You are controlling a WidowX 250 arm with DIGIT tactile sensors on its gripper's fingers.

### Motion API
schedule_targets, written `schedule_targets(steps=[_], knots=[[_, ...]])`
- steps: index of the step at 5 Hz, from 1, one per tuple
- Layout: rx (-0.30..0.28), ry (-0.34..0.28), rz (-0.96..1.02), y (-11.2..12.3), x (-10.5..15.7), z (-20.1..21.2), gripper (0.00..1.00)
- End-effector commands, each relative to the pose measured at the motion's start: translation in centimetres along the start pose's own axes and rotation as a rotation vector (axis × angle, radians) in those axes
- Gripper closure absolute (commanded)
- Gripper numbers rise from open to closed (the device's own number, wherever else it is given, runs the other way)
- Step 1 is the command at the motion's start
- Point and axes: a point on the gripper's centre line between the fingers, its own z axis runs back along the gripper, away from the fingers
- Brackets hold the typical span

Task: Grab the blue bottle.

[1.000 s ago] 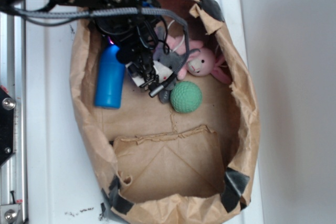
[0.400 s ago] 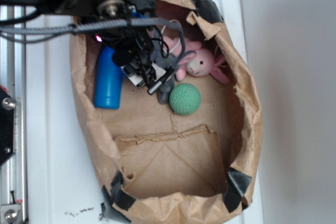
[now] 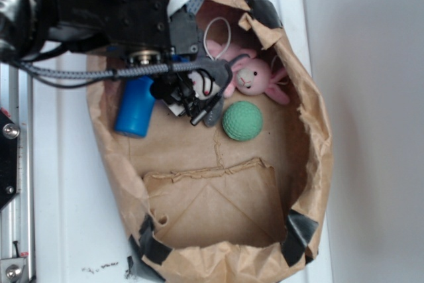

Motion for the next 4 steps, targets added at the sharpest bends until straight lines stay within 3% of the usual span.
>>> schedule_targets(steps=[1,2,3,4], knots=[[-0.039,-0.034,0.069,0.7,1.7,-0.7,0.00],[-0.020,-0.052,0.068,0.0,1.5,-1.2,0.00],[-0.022,-0.061,0.063,-0.4,1.3,-1.3,1.00],[-0.038,-0.050,0.057,-0.1,1.5,-0.7,1.00]])
